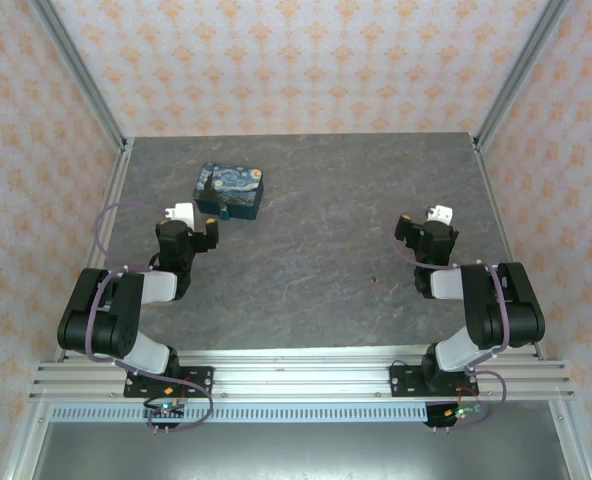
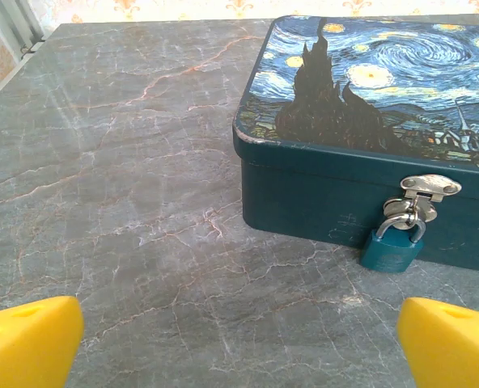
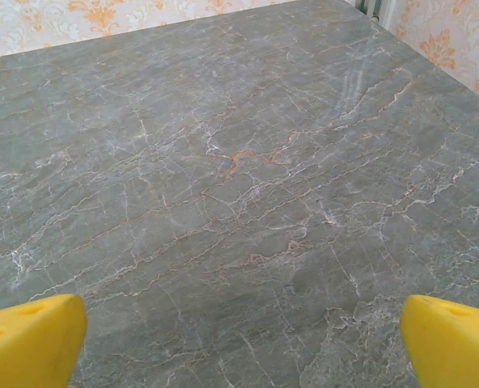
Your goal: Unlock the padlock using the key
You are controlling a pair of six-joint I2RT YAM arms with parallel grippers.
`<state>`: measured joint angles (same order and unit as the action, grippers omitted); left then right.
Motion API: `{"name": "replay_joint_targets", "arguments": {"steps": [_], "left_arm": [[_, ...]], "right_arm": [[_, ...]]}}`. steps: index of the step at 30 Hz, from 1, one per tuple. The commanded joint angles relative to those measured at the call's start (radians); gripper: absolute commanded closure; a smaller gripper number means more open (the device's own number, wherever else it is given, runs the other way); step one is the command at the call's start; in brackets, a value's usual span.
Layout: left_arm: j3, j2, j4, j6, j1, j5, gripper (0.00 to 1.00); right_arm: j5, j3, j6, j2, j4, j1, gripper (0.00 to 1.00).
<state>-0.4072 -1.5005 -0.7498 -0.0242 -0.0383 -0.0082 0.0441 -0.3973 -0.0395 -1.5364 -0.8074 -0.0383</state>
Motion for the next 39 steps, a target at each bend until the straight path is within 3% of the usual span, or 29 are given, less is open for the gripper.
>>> {"name": "replay_joint_targets", "arguments": {"steps": [1, 34, 39], "left_arm": [[-0.022, 0.002, 0.01, 0.008, 0.008, -0.027, 0.0], [-0.032, 0.011, 0.024, 0.01, 0.011, -0.026, 0.0], [-0.196, 0.104, 0.364, 0.015, 0.012, -0.03, 0.01]], "right_arm": [[-0.009, -0.012, -0.014, 0.009, 0.004, 0.008, 0.01], [0.039, -0.006, 0.005, 0.035, -0.009, 0.008, 0.01], [0.126, -0.105, 0.106, 0.261, 0.378, 0.007, 0.01]]}}
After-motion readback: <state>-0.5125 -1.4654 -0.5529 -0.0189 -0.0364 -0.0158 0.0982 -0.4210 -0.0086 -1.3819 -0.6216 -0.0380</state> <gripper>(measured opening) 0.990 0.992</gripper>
